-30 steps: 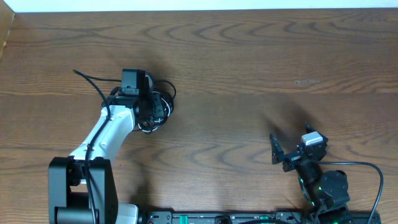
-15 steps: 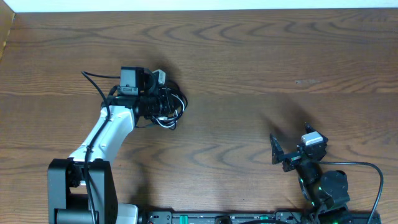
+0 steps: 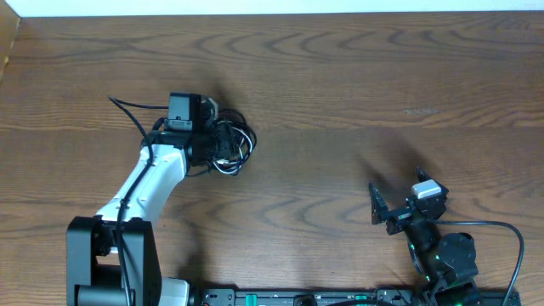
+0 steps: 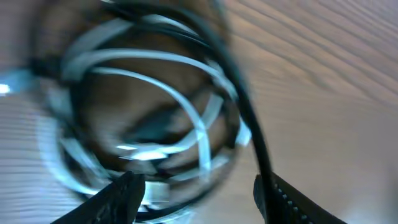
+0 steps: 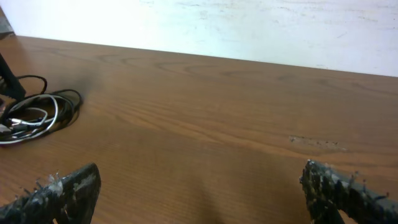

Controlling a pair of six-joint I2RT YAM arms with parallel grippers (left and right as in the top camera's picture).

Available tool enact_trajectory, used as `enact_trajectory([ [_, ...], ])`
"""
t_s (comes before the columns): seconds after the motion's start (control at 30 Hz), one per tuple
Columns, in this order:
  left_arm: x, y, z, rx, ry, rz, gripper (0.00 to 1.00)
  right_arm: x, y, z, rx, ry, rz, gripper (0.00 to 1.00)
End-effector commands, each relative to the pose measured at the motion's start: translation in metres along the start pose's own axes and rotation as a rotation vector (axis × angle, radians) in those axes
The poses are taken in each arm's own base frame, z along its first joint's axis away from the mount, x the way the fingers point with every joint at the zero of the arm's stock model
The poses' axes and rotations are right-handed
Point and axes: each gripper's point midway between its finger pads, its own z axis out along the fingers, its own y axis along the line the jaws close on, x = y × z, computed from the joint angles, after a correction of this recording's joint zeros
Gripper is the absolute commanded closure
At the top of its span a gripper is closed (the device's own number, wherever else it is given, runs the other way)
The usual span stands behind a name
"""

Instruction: Untangle cables

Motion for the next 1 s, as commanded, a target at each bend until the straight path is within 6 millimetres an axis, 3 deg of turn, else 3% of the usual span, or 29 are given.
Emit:
enact_trajectory([
  [0.0,-0.023,0.035,-0.014,-0.229,-0.116,-0.012,0.38,0.002,0.0,0.0,0.0,0.005,-0.015,0.01],
  [0.13,-0.025,0.056,-0.02,-0.352,-0.143,-0.025,0.38,0.002,0.0,0.0,0.0,0.005,-0.015,0.01],
  [0.37,-0.012,0.068,-0.015,-0.392,-0.124,-0.083,0.38,0.002,0.0,0.0,0.0,0.005,-0.015,0.01],
  [0.67,0.006,0.124,-0.035,-0.674,-0.103,-0.117,0.38,0.002,0.0,0.0,0.0,0.005,-0.016,0.01],
  [0.83,0.011,0.141,-0.042,-0.696,-0.077,-0.169,0.38,0.002,0.0,0.0,0.0,0.005,-0.016,0.01],
  [0.97,0.016,0.133,-0.033,-0.578,-0.033,-0.211,0.38,0.002,0.0,0.0,0.0,0.005,-0.015,0.01],
])
